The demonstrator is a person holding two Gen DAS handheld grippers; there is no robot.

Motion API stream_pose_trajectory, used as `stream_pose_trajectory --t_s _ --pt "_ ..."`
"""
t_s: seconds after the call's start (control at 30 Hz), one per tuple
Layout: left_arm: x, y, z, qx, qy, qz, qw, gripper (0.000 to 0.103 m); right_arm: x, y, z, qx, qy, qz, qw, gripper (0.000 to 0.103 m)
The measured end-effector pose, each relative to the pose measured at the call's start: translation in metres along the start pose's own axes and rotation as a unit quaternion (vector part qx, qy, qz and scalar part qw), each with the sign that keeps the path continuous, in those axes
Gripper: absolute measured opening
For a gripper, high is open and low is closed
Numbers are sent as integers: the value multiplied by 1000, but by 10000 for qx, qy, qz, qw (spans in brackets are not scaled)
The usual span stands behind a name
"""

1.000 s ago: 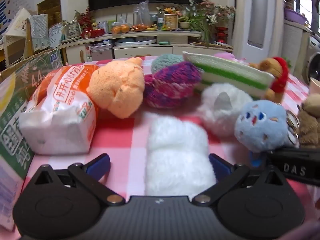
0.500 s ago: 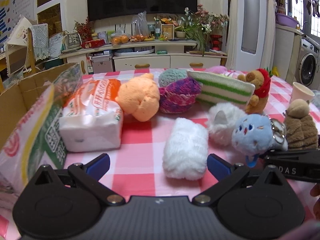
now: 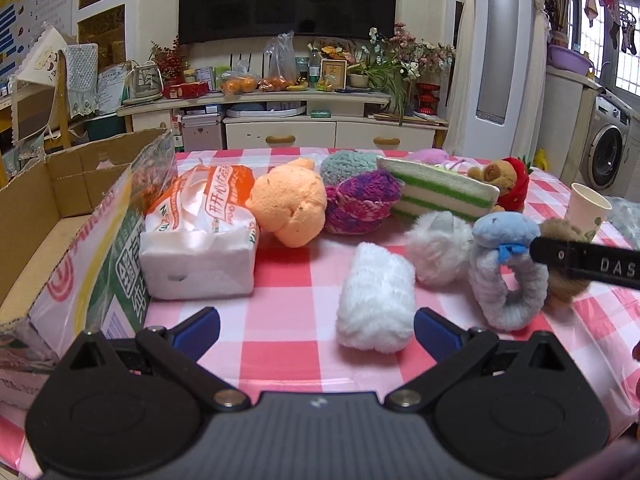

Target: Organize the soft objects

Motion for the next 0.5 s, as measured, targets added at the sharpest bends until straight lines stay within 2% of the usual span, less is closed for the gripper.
stream_pose_trajectory --t_s 0.5 --pt "19 31 -15 -67 28 186 9998 102 9 37 -39 66 307 65 9995 103"
Point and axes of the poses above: each gripper's, at about its wrist camera, not at the fingertips, and y roughly against the way its jaws point, z to its right, x to its top, the point moved 9 cm from there along -y, roughly the way its jaws point
